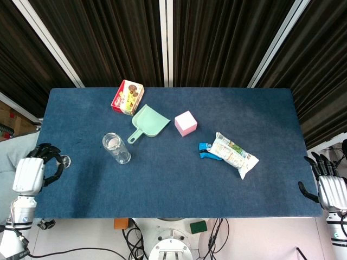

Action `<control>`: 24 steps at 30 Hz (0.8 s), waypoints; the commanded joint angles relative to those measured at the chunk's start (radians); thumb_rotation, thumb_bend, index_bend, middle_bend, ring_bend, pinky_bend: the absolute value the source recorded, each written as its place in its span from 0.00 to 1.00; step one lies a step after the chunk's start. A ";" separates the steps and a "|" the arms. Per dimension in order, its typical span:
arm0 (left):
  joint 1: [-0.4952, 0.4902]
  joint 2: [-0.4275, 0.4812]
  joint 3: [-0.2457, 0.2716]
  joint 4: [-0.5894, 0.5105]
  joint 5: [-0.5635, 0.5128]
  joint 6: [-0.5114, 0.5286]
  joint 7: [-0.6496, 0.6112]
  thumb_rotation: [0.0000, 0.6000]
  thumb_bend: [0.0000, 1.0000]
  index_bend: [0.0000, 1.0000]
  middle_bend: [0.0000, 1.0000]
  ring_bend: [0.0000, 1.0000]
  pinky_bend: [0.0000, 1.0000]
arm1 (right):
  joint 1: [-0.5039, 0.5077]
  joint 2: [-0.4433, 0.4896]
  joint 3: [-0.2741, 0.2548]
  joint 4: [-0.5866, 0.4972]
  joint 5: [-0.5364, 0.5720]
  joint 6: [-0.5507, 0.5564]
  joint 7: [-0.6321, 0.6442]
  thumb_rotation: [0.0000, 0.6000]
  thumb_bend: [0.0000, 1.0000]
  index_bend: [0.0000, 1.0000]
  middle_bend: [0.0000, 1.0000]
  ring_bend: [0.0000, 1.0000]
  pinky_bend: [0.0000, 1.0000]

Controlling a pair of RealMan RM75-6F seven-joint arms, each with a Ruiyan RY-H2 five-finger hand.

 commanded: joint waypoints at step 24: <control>-0.312 0.055 -0.173 -0.159 -0.156 -0.319 0.145 1.00 0.42 0.62 0.38 0.24 0.37 | 0.005 -0.008 -0.005 0.006 0.003 -0.010 -0.007 1.00 0.33 0.15 0.03 0.00 0.11</control>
